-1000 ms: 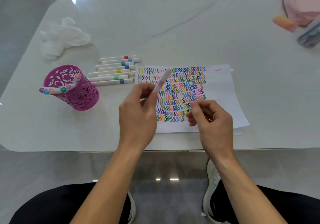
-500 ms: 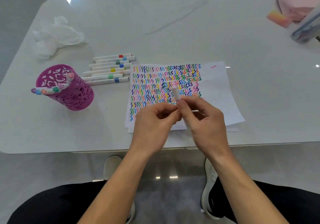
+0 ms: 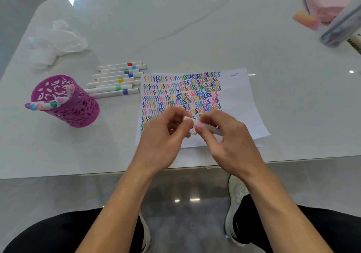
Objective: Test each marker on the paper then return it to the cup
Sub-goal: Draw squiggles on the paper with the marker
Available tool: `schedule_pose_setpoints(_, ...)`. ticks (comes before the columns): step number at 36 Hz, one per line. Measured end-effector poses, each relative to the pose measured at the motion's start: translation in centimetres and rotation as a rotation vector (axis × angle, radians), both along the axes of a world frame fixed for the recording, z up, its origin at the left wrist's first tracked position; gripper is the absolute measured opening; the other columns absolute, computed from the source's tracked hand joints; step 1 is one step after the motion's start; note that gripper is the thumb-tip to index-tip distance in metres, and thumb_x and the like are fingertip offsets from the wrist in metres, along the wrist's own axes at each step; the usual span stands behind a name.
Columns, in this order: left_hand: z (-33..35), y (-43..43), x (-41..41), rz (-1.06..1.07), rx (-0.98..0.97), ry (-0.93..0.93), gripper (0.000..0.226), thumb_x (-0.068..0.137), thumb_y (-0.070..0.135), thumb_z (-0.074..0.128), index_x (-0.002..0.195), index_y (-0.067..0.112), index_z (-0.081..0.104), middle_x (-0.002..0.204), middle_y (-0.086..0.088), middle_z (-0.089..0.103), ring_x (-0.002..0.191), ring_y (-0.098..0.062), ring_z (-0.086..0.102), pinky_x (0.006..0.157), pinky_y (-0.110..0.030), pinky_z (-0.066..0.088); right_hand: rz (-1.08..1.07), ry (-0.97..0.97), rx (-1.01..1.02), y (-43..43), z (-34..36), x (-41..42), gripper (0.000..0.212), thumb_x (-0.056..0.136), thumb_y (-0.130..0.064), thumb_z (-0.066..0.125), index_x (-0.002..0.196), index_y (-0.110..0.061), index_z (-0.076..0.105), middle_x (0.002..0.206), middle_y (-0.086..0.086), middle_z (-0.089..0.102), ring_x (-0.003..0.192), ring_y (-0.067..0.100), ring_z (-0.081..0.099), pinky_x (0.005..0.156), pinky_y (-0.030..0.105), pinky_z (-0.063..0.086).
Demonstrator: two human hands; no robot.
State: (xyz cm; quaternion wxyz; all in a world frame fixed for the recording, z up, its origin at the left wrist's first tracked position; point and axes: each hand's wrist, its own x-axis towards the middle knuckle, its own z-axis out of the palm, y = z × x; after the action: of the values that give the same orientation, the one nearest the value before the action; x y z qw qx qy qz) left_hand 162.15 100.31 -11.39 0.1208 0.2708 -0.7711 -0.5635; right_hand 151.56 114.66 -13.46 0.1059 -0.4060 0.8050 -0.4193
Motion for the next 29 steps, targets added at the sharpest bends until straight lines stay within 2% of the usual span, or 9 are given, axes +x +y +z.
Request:
schedule_pose_setpoints(4, -0.3, 0.0, 0.0, -0.078, -0.072, -0.084, 0.012, 0.101, 0.020, 0.058, 0.103, 0.025, 0.069, 0.085, 0.008, 0.072, 0.080, -0.005, 0.070, 0.073, -0.030, 0.056, 0.056, -0.009, 0.059, 0.3, -0.2, 0.1, 0.006, 0.101, -0.027, 0.067, 0.102, -0.025, 0.062, 0.088, -0.008, 0.071, 0.076, 0.017, 0.064, 0.065, 0.035, 0.051)
schedule_pose_setpoints(7, -0.5, 0.0, 0.0, -0.111, -0.120, -0.122, 0.015, 0.102, 0.025, 0.056, 0.106, 0.029, 0.070, 0.087, 0.012, 0.071, 0.081, -0.004, 0.069, 0.078, -0.033, 0.057, 0.061, 0.004, 0.090, 0.5, -0.3, 0.0, 0.007, 0.101, -0.030, 0.068, 0.104, -0.027, 0.062, 0.089, -0.005, 0.073, 0.076, 0.017, 0.066, 0.066, 0.036, 0.054)
schedule_pose_setpoints(12, -0.5, 0.1, -0.1, -0.130, -0.170, -0.145, 0.014, 0.100, 0.029, 0.059, 0.102, 0.031, 0.073, 0.084, 0.012, 0.072, 0.078, -0.005, 0.068, 0.079, -0.032, 0.056, 0.045, 0.022, 0.141, 0.6, -0.5, -0.3, 0.015, 0.100, -0.041, 0.066, 0.101, -0.026, 0.066, 0.081, -0.012, 0.066, 0.070, 0.011, 0.063, 0.063, 0.028, 0.051)
schedule_pose_setpoints(16, -0.6, 0.2, -0.1, -0.087, -0.158, -0.124, 0.015, 0.099, 0.021, 0.062, 0.100, 0.026, 0.076, 0.081, 0.013, 0.073, 0.072, -0.002, 0.069, 0.073, -0.020, 0.054, 0.051, 0.056, 0.184, 0.4, -1.1, -0.1, 0.024, 0.103, -0.043, 0.061, 0.099, -0.023, 0.073, 0.083, -0.008, 0.069, 0.072, 0.014, 0.061, 0.063, 0.032, 0.048)
schedule_pose_setpoints(20, -0.7, 0.3, -0.4, -0.056, -0.116, -0.089, 0.015, 0.098, 0.018, 0.063, 0.099, 0.021, 0.078, 0.075, 0.015, 0.071, 0.070, -0.003, 0.068, 0.066, -0.012, 0.048, 0.013, 0.108, 0.152, 0.3, -1.2, 0.2, 0.034, 0.102, -0.048, 0.054, 0.090, -0.021, 0.072, 0.073, -0.010, 0.062, 0.065, 0.014, 0.054, 0.057, 0.032, 0.042)
schedule_pose_setpoints(24, -0.7, 0.5, -0.8, -0.037, -0.080, -0.047, 0.016, 0.098, 0.016, 0.063, 0.097, 0.018, 0.079, 0.069, 0.014, 0.070, 0.065, -0.004, 0.067, 0.064, -0.014, 0.048, -0.033, 0.146, 0.123, 0.4, -0.6, 0.2, 0.029, 0.101, -0.043, 0.057, 0.081, -0.024, 0.063, 0.065, -0.014, 0.046, 0.058, 0.013, 0.043, 0.052, 0.027, 0.032)
schedule_pose_setpoints(29, -0.8, 0.6, -0.9, -0.021, -0.030, -0.017, 0.016, 0.098, 0.011, 0.063, 0.097, 0.015, 0.079, 0.071, 0.007, 0.072, 0.065, -0.008, 0.068, 0.062, -0.017, 0.053, -0.034, 0.158, 0.158, 0.5, -0.5, 0.4, 0.034, 0.101, -0.048, 0.052, 0.083, -0.023, 0.065, 0.068, -0.013, 0.052, 0.058, 0.014, 0.047, 0.050, 0.024, 0.032)
